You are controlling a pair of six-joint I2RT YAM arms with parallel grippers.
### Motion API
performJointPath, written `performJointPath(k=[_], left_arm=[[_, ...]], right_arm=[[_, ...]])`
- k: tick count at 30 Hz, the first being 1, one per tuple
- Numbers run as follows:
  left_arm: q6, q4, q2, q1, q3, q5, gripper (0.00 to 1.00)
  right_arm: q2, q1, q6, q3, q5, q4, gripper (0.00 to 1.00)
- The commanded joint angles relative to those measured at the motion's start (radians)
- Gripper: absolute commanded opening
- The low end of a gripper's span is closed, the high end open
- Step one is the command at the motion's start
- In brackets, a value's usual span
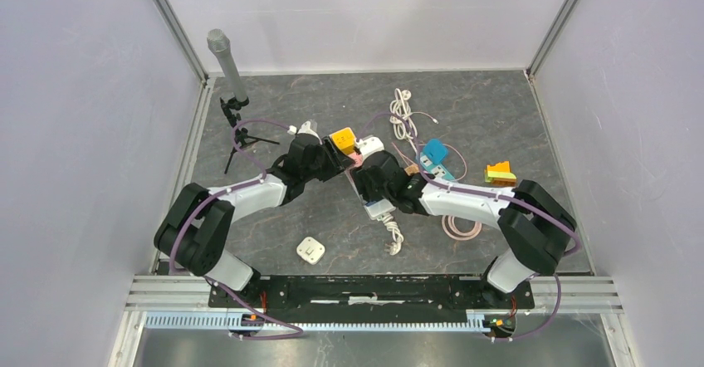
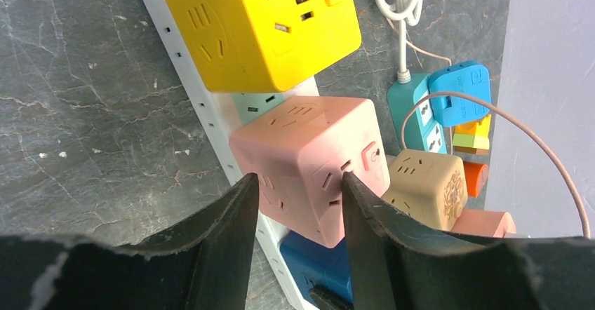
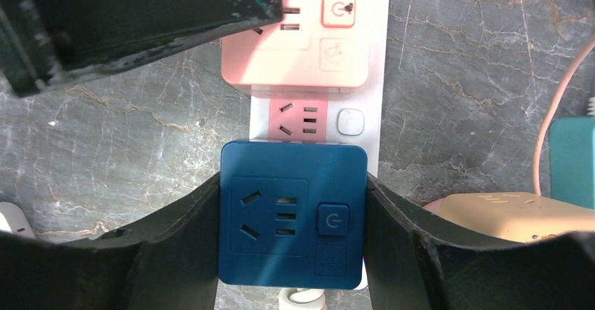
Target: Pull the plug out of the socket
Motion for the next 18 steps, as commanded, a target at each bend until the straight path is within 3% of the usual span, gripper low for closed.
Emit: performJointPath(k=[1,7,18], left_arm=[[0.047,-0.183,0.075,-0.002,-0.066,-0.052,0.52],[0.047,-0.183,0.083,-0.002,-0.074,-0.052,0.51],[0.041,-0.206,0.091,-0.002,-0.075,-0.086,0.49]], right_arm=[[-0.067,0.049,-0.082,0.012,0.025,0.144,0.0],[-0.07,0.05,-0.083,0.017,0.07,0.12,0.0],[-0.116,0.005,-0.016,0.014,-0.033,0.138,0.0]])
